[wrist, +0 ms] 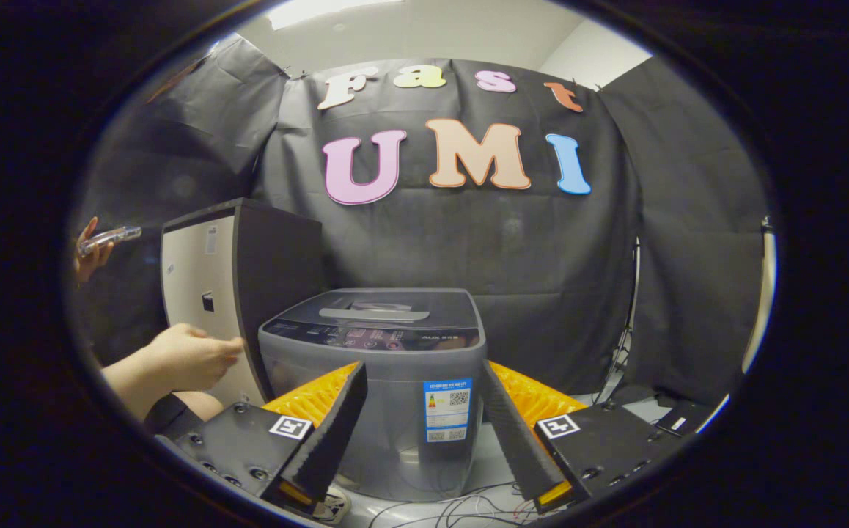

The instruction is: Put the clothes into the washing machine and then close the washing machine lid.

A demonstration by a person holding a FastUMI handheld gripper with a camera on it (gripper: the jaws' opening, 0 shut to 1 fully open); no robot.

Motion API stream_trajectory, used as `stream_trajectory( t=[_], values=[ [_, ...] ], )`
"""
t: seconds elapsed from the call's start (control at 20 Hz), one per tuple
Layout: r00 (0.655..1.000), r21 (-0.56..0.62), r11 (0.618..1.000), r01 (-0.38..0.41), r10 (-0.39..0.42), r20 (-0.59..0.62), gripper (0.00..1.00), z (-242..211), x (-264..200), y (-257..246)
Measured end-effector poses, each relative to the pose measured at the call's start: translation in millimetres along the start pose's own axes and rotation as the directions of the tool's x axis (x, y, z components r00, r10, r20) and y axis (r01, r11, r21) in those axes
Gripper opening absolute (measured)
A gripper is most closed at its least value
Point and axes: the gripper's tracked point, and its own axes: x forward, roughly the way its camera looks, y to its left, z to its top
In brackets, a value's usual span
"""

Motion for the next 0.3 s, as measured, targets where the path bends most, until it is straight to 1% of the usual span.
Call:
stream_trajectory(
  t=[0.3],
  values=[
    [1.000, 0.000, 1.000, 0.000, 0.000, 0.000, 0.96, -0.1, 0.4, 0.0]
  ],
)
